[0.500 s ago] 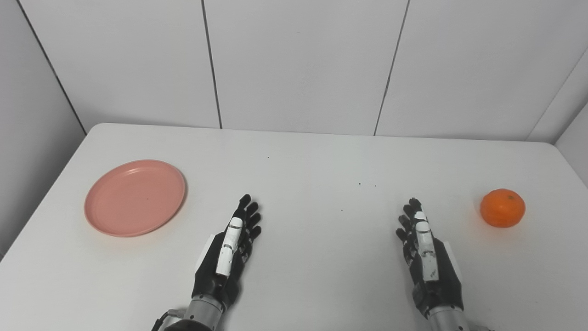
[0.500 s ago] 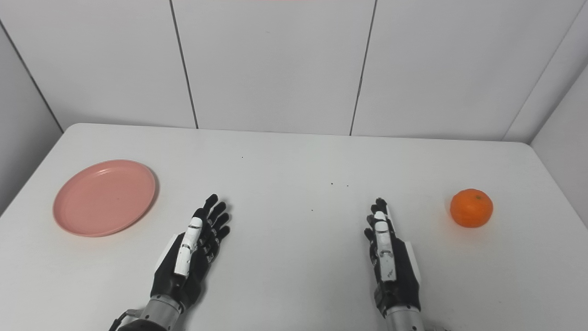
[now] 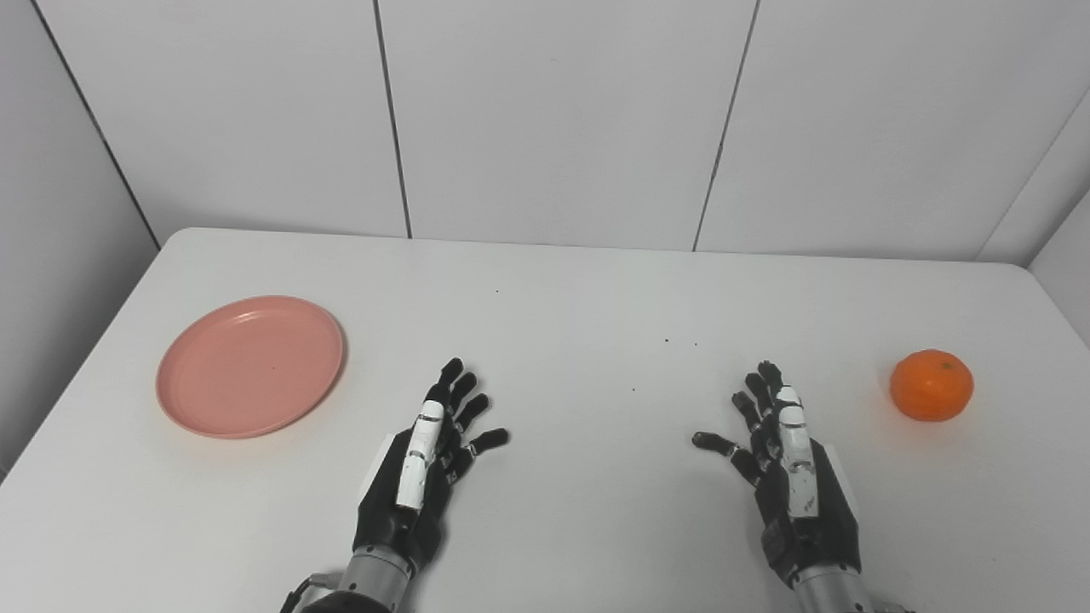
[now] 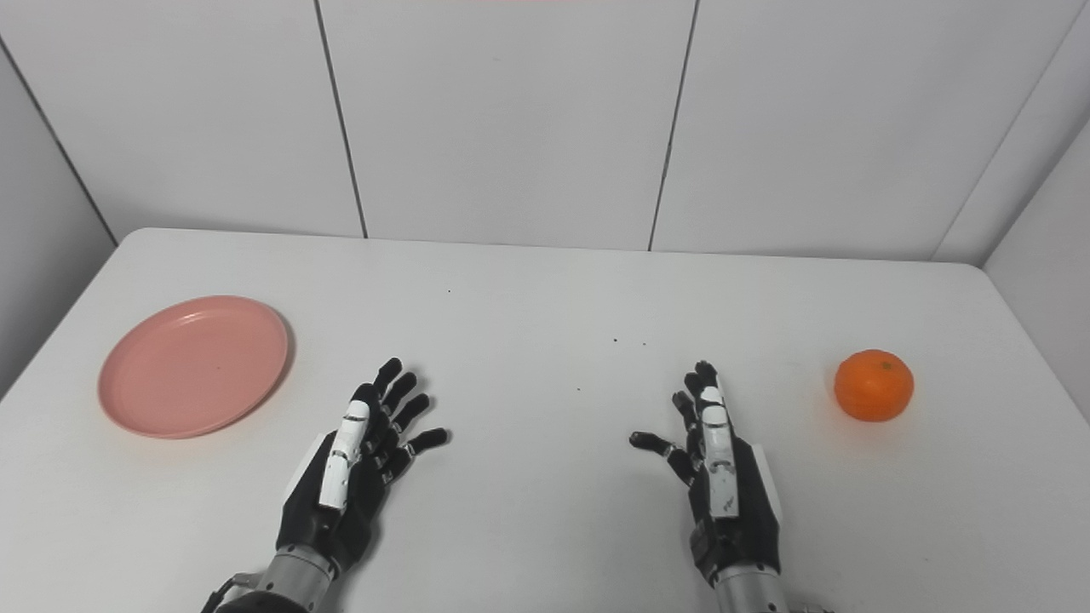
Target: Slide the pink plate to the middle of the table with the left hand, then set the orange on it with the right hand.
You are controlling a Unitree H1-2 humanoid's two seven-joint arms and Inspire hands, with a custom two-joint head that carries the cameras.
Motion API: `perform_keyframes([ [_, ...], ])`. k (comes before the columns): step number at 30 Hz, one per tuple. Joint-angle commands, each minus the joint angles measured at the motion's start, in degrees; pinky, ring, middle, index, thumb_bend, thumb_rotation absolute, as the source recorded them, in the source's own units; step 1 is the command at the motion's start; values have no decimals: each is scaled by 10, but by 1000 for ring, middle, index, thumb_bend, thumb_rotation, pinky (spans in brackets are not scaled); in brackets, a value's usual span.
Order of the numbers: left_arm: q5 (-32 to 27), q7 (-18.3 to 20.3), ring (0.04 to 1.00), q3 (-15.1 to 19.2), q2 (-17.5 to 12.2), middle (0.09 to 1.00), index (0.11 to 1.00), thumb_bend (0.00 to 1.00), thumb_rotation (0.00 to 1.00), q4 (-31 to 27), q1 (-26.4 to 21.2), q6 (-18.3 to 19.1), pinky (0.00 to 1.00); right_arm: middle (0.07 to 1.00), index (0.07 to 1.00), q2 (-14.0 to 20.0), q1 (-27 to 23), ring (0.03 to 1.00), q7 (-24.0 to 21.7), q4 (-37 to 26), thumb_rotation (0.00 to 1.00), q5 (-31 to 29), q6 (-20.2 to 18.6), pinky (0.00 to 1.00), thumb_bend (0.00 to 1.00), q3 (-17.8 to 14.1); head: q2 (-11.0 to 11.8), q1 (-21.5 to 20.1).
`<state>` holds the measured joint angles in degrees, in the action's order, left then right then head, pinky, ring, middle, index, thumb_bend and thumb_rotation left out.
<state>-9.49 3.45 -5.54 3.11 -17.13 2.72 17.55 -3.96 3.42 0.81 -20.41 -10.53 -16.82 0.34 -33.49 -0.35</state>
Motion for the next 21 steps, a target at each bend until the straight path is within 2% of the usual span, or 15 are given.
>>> perform_keyframes([
  [1, 10, -7, 921, -1, 9, 976, 951, 384, 1000, -17, -6, -7, 571, 1000, 1000, 0, -9, 974, 0, -20, 1000, 1, -4, 559, 258, 1, -1, 1],
  [6, 19, -11, 903, -4, 7, 960, 933, 376, 1000, -18, -7, -6, 508, 1000, 1000, -1, -8, 970, 1, -19, 1000, 7, -1, 559, 257, 1, -1, 0],
  [11, 7, -6, 903, -3, 8, 961, 934, 379, 1000, -18, -7, -6, 532, 1000, 1000, -3, -9, 978, 1, -17, 1000, -1, -3, 609, 270, -2, 0, 1],
  [12, 0, -4, 908, -1, 9, 963, 937, 379, 1000, -18, -7, -7, 567, 1000, 1000, -4, -9, 984, 1, -17, 1000, -4, -2, 659, 272, -3, 0, 1],
  [15, -13, 0, 928, 0, 10, 967, 945, 382, 1000, -15, -7, -12, 764, 1000, 1000, -4, -9, 993, 1, -13, 1000, -2, 6, 876, 268, -2, -1, 2],
  [16, -13, 1, 930, -1, 9, 966, 946, 383, 1000, -14, -7, -15, 789, 1000, 1000, -2, -10, 993, 4, -12, 1000, 8, 8, 903, 268, 0, -1, 2],
  [17, -11, 3, 937, -3, 7, 964, 949, 389, 1000, -13, -8, -18, 868, 1000, 999, -1, -10, 989, 5, -10, 1000, 16, 12, 954, 268, 1, -1, 2],
  [19, -6, 5, 945, -6, 4, 963, 954, 396, 1000, -12, -8, -20, 935, 1000, 998, 1, -11, 989, 5, -7, 1000, 24, 16, 985, 266, 2, -1, 3],
  [21, -4, 6, 948, -7, 4, 962, 955, 401, 1000, -12, -8, -20, 949, 1000, 996, 1, -11, 989, 4, -5, 1000, 27, 17, 990, 270, 1, -1, 5],
])
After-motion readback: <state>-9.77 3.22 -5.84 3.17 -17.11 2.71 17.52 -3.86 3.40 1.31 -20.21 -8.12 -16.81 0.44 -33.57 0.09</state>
